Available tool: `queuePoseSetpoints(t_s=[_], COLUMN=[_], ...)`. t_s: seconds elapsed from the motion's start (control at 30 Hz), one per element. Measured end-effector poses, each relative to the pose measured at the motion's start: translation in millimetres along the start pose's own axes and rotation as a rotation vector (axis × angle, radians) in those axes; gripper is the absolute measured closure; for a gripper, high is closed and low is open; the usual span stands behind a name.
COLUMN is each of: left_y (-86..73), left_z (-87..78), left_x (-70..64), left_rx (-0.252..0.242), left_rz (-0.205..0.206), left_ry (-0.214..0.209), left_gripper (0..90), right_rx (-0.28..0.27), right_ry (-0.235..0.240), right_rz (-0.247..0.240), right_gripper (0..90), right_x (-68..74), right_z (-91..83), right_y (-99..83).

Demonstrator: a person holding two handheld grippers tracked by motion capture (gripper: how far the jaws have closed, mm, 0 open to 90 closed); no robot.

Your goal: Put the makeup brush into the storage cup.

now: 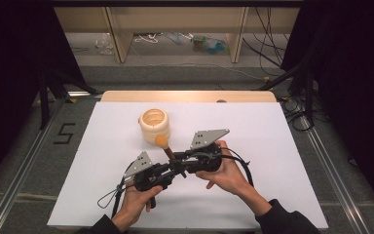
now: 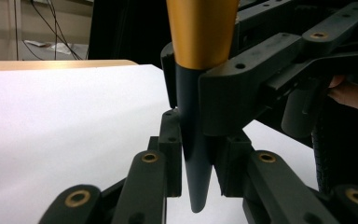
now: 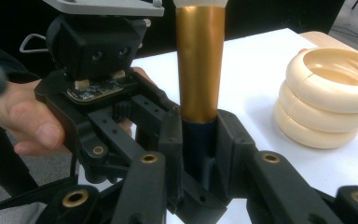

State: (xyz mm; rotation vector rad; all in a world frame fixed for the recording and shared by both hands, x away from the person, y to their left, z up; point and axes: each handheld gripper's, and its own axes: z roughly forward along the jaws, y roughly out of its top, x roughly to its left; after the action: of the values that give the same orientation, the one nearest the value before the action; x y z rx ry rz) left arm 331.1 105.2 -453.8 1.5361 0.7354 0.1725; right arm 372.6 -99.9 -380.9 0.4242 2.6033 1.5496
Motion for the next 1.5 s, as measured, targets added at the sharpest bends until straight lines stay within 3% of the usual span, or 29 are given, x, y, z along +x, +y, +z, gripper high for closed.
queuePoseSetpoints(t_s=[0.07, 0.17, 0.27, 0.33, 0.57, 0.67, 0.73, 0.87, 0.93, 0.97, 1.07, 1.2, 1.23, 1.3, 1.5], left_y=[0.0, -0.6, -0.4, 0.0, 3.8, 5.7, 6.8, 9.5, 10.8, 11.5, 12.6, 14.0, 14.6, 15.6, 16.5], left_z=[0.0, -0.2, -1.2, -2.2, -7.4, -11.3, -13.2, -18.8, -22.1, -24.0, -28.6, -33.4, -34.5, -36.0, -40.1], left_x=[0.5, 3.0, 5.5, 6.9, 15.2, 20.2, 23.6, 30.0, 33.3, 34.9, 40.0, 44.3, 45.6, 47.4, 53.5], left_rx=[0.005, 0.019, 0.024, 0.031, 0.030, 0.030, 0.023, 0.022, 0.018, 0.020, 0.014, 0.011, 0.009, 0.002, 0.005], left_rz=[0.002, 0.000, 0.013, 0.015, 0.059, 0.061, 0.053, 0.053, 0.051, 0.054, 0.050, 0.046, 0.051, 0.052, 0.061], left_ry=[-0.001, 0.011, 0.023, 0.036, 0.086, 0.115, 0.123, 0.149, 0.157, 0.169, 0.190, 0.209, 0.214, 0.220, 0.258], left_gripper=[75.1, 75.2, 75.1, 75.1, 75.1, 75.1, 75.1, 75.1, 75.1, 75.1, 75.1, 75.1, 75.1, 75.1, 75.0], right_rx=[0.001, -0.019, -0.037, -0.062, -0.087, -0.072, -0.088, -0.111, -0.104, -0.097, -0.118, -0.113, -0.135, -0.117, -0.099], right_ry=[0.000, 0.006, -0.022, -0.010, -0.063, -0.068, -0.091, -0.080, -0.126, -0.147, -0.146, -0.191, -0.200, -0.251, -0.292], right_rz=[0.001, 0.040, 0.072, 0.088, 0.091, 0.107, 0.102, 0.142, 0.138, 0.143, 0.175, 0.175, 0.175, 0.146, 0.168], right_gripper=[73.6, 62.2, 48.9, 47.6, 40.6, 38.6, 36.0, 30.2, 26.1, 25.4, 26.8, 26.3, 26.3, 26.4, 25.2], right_x=[-0.3, -0.4, -0.3, -1.8, -6.8, -7.9, -10.6, -13.4, -14.9, -15.4, -17.8, -18.4, -18.1, -17.4, -16.4], right_z=[0.4, -1.8, -8.4, -13.9, -32.5, -40.2, -44.9, -51.6, -55.3, -57.0, -62.2, -71.1, -72.0, -77.5, -87.2], right_y=[-0.2, 1.1, 5.2, 7.0, 5.8, 1.4, -2.6, -12.1, -16.8, -19.1, -27.1, -35.9, -38.4, -43.3, -60.8])
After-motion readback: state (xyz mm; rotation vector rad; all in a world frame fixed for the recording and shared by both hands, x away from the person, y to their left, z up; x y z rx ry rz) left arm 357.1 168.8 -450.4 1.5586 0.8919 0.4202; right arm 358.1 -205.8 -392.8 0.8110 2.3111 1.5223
